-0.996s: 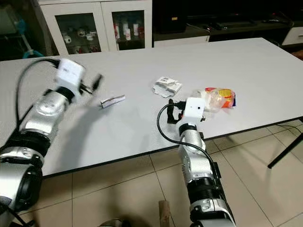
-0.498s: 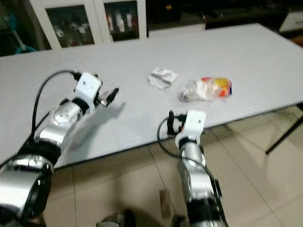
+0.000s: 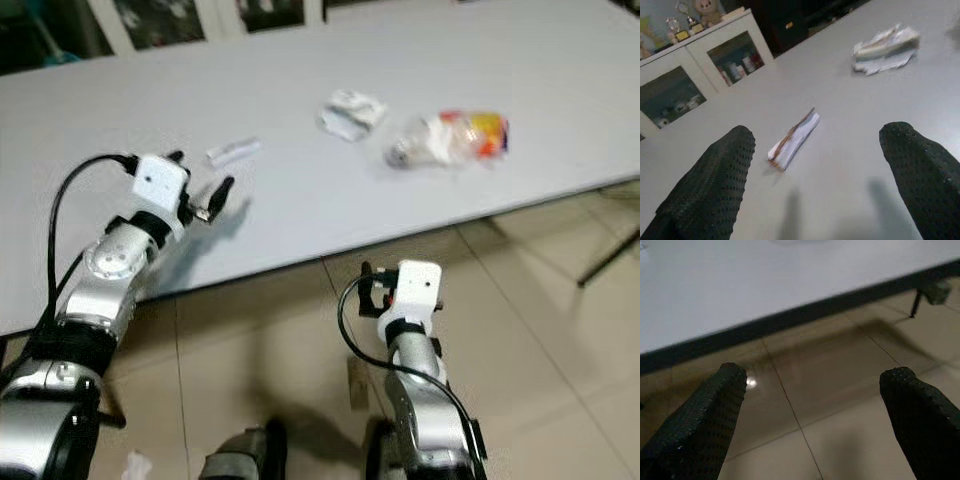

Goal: Picking trash to rubbish bin

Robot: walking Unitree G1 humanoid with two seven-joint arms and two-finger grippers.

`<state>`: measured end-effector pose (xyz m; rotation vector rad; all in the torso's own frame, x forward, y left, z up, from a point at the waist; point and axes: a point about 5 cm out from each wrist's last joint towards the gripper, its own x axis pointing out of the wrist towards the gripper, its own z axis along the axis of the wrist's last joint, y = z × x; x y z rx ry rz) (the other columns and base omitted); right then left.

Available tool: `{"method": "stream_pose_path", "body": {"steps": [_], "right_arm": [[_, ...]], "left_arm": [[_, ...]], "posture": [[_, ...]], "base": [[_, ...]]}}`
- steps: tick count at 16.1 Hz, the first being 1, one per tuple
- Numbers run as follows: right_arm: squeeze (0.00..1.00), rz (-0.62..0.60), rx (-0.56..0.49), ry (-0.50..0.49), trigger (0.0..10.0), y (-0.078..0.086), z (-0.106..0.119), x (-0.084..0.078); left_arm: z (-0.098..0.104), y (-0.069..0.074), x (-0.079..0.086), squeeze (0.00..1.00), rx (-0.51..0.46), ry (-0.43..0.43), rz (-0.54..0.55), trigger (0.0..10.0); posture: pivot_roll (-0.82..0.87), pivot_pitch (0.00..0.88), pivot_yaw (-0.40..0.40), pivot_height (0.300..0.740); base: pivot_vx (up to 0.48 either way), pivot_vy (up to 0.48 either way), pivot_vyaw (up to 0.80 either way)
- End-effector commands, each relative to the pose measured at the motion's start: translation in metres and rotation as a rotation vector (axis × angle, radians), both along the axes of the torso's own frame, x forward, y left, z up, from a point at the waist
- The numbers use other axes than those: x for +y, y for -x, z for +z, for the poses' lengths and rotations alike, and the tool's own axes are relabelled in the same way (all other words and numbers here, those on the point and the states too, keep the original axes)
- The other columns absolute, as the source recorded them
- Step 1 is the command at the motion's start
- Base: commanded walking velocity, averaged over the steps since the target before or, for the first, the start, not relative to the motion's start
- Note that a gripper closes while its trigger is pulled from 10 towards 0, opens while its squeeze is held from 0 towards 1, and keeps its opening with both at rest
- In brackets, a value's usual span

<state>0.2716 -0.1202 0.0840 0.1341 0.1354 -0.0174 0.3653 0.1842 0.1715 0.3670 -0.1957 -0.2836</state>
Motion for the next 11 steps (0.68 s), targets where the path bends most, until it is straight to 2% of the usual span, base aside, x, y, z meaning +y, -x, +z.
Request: {"method": "stream_pose_path", "body": {"steps": [1,7,8,11], "right_arm": [[0.00,0.010,0.011,-0.057,10.0,0.0038,0.0026,0.0154],[0.00,-0.001,0.021,-0.050,10.0,0.0045,0.0052,0.0107],[0.00,-0.002,0.022,-0.050,10.0,0.0045,0.0053,0.0105],[0.00,-0.009,0.027,-0.046,10.0,0.0041,0.0058,0.0080]], "left_arm": [[0.0009,0.0028,0.0007,0.00,0.002,0.013,0.008,10.0],[0.0020,0.0074,0.0028,0.00,0.025,-0.001,0.035,10.0],[0.0027,0.0077,0.0027,0.00,0.023,0.006,0.036,10.0],[0.0079,0.0081,0.0034,0.00,-0.005,0.024,0.051,10.0]], "posture": [[-0.02,0.238,0.065,0.740],[-0.01,0.247,0.072,0.740],[-0.01,0.259,0.072,0.740],[-0.01,0.270,0.069,0.740]], "base": [[0.480,0.000,0.00],[0.480,0.000,0.00],[0.289,0.000,0.00],[0.000,0.000,0.00]]}}
